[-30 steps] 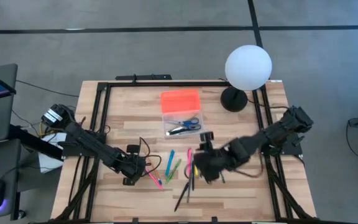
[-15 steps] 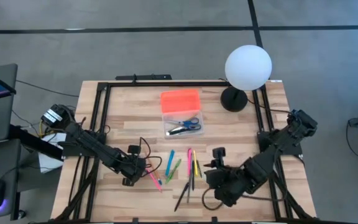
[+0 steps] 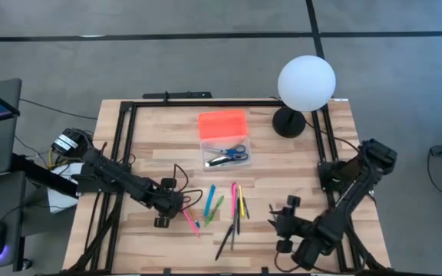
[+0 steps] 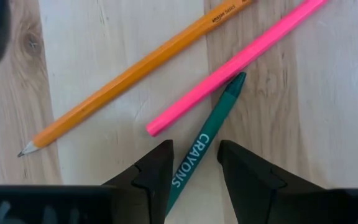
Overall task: Pick & place school supplies into a supply box
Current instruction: Put the green crayon into the supply box
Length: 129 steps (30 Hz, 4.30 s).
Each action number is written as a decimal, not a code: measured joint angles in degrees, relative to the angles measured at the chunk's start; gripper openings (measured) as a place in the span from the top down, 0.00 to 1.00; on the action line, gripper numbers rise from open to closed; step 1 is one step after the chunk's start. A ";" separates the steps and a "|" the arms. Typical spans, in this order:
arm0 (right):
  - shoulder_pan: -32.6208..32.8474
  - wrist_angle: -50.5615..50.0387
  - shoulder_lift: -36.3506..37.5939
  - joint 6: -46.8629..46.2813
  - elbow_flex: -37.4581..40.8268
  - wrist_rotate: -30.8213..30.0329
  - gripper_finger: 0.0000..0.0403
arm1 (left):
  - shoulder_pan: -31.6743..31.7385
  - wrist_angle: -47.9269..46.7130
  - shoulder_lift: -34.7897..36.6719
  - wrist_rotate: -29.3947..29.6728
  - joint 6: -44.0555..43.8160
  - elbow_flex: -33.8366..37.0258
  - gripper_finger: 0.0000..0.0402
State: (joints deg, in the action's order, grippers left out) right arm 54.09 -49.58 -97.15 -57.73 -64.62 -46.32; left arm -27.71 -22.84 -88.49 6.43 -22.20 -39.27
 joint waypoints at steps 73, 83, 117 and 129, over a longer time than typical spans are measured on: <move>3.95 -0.06 -0.02 -21.16 8.79 -1.80 0.70 | 0.23 -2.20 4.94 3.47 1.26 -1.21 0.96; 3.94 -0.05 -0.02 -19.85 8.79 -2.13 0.70 | 2.99 7.36 7.85 21.56 13.46 -1.36 0.94; 3.95 0.00 -0.04 -19.70 8.79 -2.15 0.70 | 33.18 49.44 -2.03 5.12 40.00 -1.52 0.95; 4.02 0.18 -0.04 -19.72 8.79 -1.84 0.70 | 35.21 50.60 -6.45 14.76 40.12 -1.53 0.95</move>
State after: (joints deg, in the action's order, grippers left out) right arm 58.11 -49.40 -97.19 -77.45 -55.83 -48.16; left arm 7.51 27.77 -94.94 21.18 17.92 -40.80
